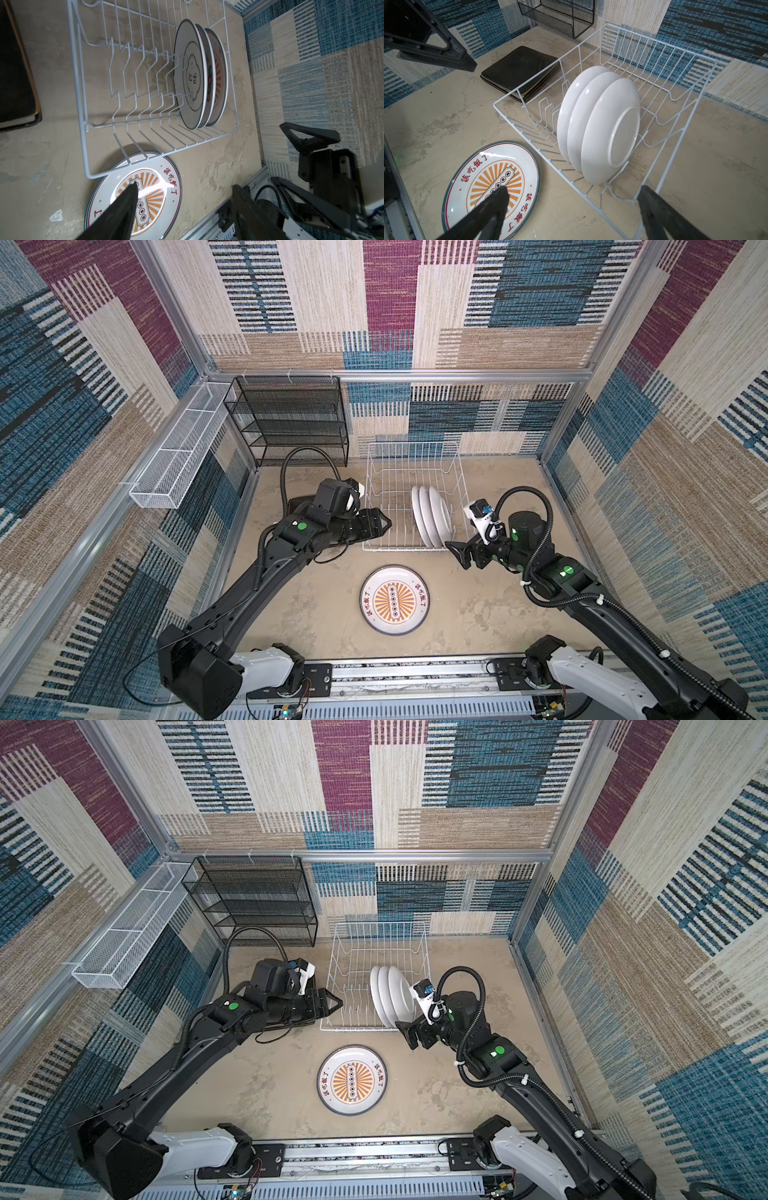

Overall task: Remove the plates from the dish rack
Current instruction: 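Move the left gripper back to the patterned plates in the rack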

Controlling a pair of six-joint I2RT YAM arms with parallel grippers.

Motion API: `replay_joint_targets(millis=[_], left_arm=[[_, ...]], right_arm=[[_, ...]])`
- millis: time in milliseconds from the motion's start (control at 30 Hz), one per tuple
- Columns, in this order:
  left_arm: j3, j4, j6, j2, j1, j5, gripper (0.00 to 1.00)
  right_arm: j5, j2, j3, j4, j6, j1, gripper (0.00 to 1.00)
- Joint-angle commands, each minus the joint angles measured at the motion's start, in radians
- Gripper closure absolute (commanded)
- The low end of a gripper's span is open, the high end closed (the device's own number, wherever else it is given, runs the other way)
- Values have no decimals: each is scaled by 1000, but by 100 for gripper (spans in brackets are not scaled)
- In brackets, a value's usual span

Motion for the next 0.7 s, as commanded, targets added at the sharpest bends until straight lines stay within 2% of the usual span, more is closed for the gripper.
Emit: replay_joint_targets(millis=[0,100,267,433,567,667], left_arm=[[62,14,53,74,-9,40,28],[108,37,59,151,-19,60,30],[184,56,80,274,-32,92,41],[242,56,79,369,-36,93,46],[279,56,66,433,-37,78,55],[307,58,56,473,-37,75,56]], right_arm=[[28,-4,-1,45,66,0,1],[51,2,11,30,92,0,1],[59,16,17,25,101,1,1],[66,11,25,18,93,0,1],[72,5,26,10,74,1,1],[77,-3,24,5,64,0,1]])
